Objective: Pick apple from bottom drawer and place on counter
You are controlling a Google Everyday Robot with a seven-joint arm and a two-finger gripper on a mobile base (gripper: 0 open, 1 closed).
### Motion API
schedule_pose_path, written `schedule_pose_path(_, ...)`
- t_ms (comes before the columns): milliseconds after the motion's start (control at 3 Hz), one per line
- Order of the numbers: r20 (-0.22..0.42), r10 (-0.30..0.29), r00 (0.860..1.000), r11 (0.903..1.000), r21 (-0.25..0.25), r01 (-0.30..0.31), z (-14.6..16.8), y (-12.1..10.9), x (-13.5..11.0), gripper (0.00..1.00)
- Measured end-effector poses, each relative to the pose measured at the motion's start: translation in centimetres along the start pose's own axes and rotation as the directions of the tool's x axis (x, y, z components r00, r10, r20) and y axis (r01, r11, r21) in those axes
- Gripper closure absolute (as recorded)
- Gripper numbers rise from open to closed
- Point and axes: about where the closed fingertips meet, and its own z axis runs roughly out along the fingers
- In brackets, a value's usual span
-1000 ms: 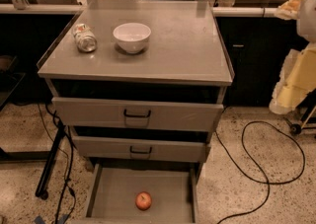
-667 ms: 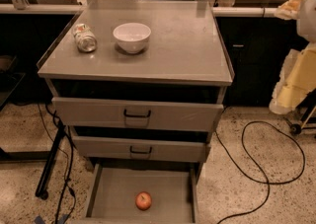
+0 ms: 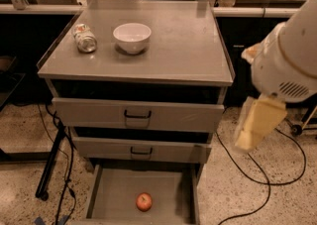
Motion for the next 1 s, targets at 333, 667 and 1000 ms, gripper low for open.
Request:
schedule_pose_path(333, -0.005, 0.006, 1.000, 0.9991, -0.043, -0.007, 3.5, 3.1, -0.8, 0.00)
schedule_pose_path(667, -0.013, 0.004, 1.000, 0.9985, -0.055, -0.005, 4.1, 3.7, -0.6, 0.00)
schedule_pose_path(1000, 0.014, 0.002, 1.000, 0.9969, -0.079, -0.001, 5.4, 4.6, -1.0, 0.00)
